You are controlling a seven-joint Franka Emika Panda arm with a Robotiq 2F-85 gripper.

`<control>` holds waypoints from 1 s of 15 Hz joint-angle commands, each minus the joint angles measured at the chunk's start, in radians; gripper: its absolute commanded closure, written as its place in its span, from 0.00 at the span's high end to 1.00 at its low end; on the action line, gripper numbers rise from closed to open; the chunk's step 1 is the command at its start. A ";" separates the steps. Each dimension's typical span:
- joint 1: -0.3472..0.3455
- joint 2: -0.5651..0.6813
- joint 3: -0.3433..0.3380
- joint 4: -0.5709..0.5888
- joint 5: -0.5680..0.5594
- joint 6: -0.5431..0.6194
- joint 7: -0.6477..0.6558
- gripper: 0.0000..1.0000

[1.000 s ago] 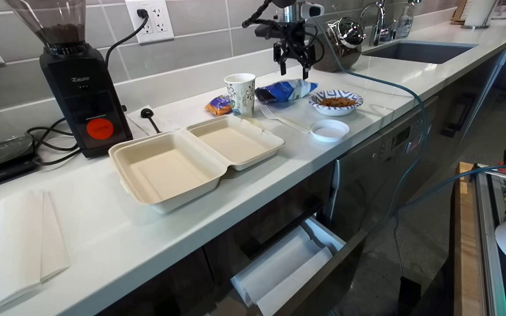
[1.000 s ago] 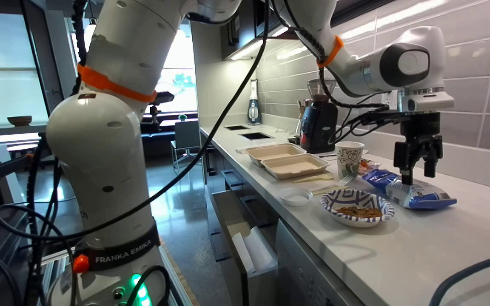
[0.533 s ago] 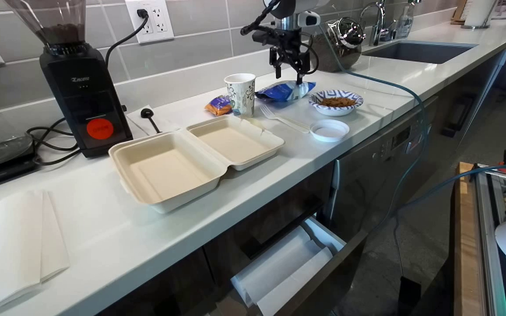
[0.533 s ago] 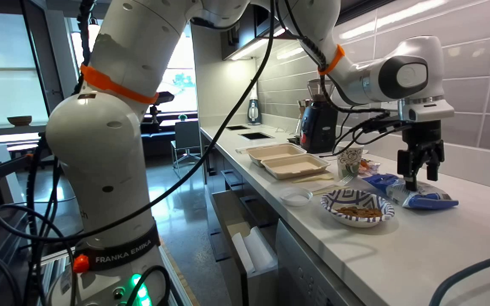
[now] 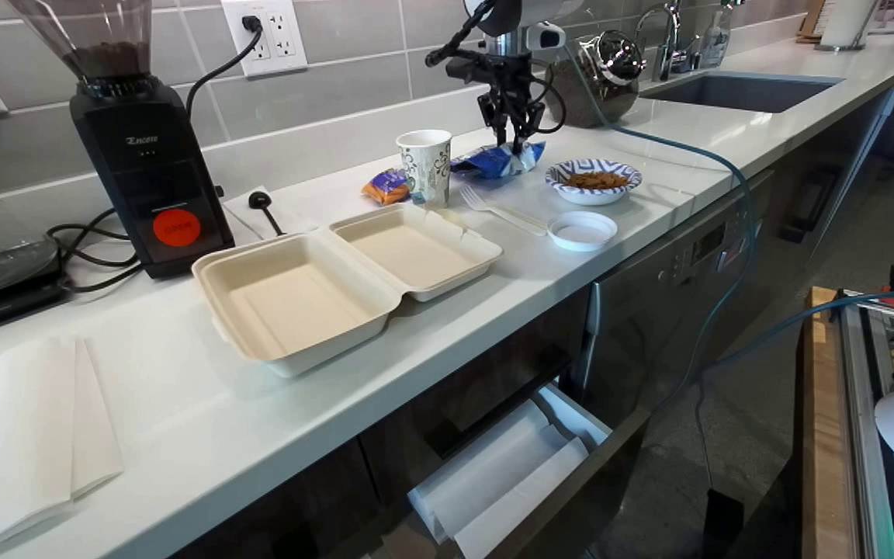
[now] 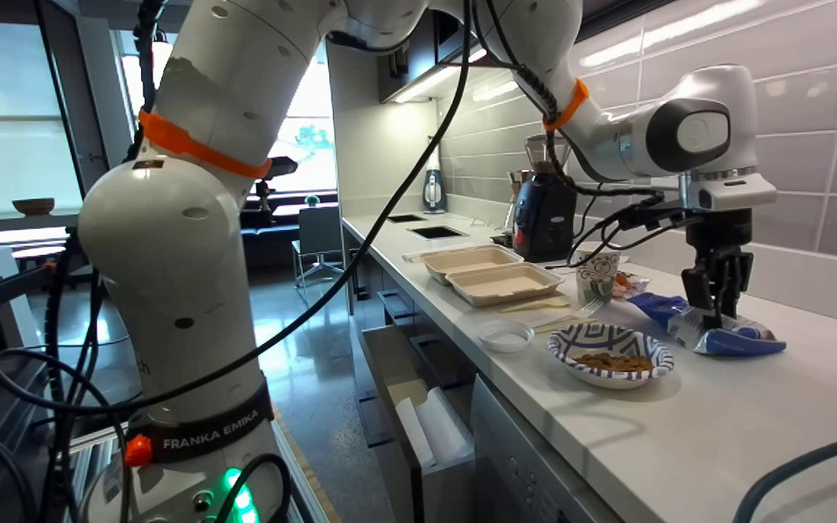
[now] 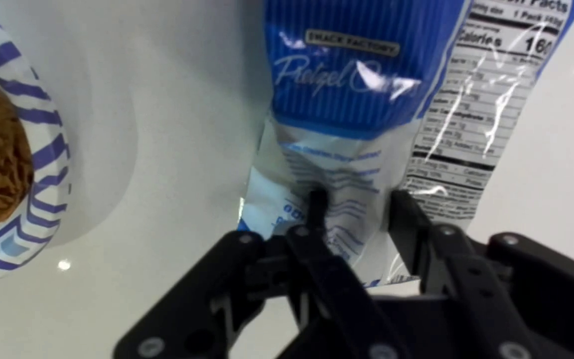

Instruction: Pour the snacks out of the white and blue packet and into the food pack.

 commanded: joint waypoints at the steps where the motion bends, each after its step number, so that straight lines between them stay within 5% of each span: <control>1: -0.004 0.018 0.007 0.006 0.024 0.004 -0.011 0.06; 15: 0.031 -0.097 -0.024 -0.046 -0.036 0.013 0.021 0.00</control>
